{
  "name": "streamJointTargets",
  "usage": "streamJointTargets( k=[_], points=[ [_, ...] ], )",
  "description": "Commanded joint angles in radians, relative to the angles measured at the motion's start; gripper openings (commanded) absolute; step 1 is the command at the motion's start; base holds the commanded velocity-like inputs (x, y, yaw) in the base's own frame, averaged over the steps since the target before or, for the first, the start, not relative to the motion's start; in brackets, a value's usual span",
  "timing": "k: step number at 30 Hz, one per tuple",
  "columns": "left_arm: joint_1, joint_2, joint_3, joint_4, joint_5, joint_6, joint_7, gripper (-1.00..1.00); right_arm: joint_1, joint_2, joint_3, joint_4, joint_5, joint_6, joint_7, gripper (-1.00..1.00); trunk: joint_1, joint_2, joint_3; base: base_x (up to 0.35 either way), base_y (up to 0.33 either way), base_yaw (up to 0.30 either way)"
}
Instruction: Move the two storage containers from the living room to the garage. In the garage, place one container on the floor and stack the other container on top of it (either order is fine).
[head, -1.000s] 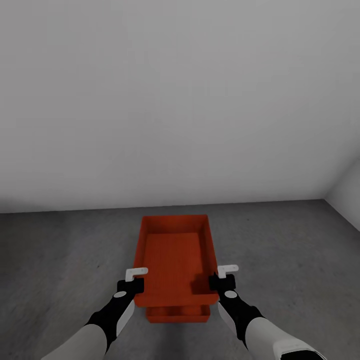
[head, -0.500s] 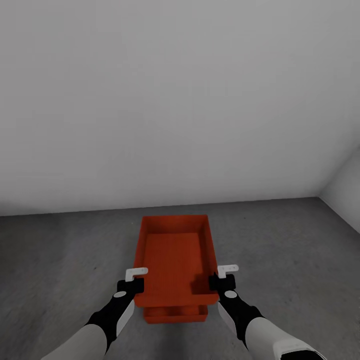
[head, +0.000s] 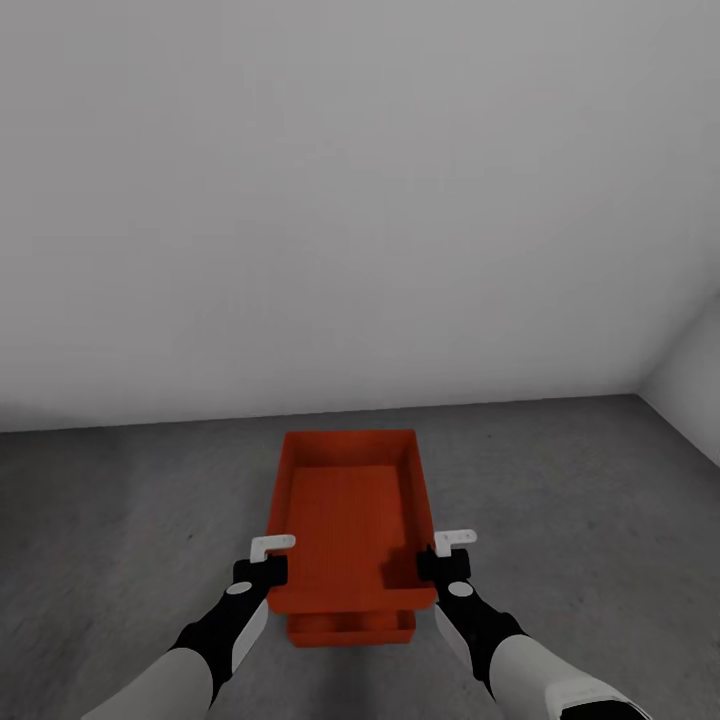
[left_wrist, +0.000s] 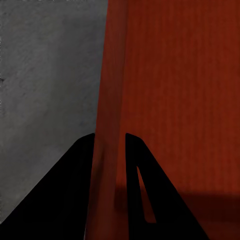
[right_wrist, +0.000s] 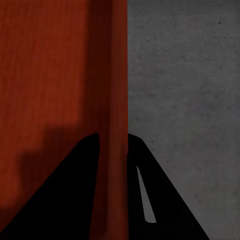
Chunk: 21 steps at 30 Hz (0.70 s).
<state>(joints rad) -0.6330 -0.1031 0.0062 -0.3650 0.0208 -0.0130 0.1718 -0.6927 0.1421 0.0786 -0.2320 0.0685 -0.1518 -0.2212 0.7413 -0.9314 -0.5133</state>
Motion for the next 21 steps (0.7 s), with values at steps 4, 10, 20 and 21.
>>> streamJointTargets(
  k=[4, 10, 20, 21],
  points=[
    [-0.001, -0.001, 0.006, 0.000, -0.003, -0.001, 0.009, -1.00, -0.001, 0.001, 0.002, 0.001, 0.007, 0.001, -0.005, -1.00, 0.000, -0.001, -0.001, 0.000, 0.000, 0.000],
    [-0.001, -0.001, 0.006, 0.001, -0.001, -0.001, 0.008, -1.00, -0.001, -0.007, 0.007, -0.001, 0.005, 0.001, -0.005, -1.00, 0.000, -0.001, -0.001, 0.000, 0.000, 0.000],
    [-0.001, -0.001, 0.007, 0.003, -0.001, -0.001, 0.007, -1.00, -0.001, -0.008, 0.005, 0.000, 0.007, 0.001, -0.005, -1.00, 0.000, -0.001, -0.001, 0.000, 0.000, 0.000],
    [-0.001, -0.001, 0.007, 0.002, -0.001, -0.001, 0.007, -1.00, -0.001, -0.008, 0.005, 0.000, 0.007, 0.001, -0.005, -1.00, 0.000, -0.001, -0.001, 0.000, 0.000, 0.000]
  ],
)
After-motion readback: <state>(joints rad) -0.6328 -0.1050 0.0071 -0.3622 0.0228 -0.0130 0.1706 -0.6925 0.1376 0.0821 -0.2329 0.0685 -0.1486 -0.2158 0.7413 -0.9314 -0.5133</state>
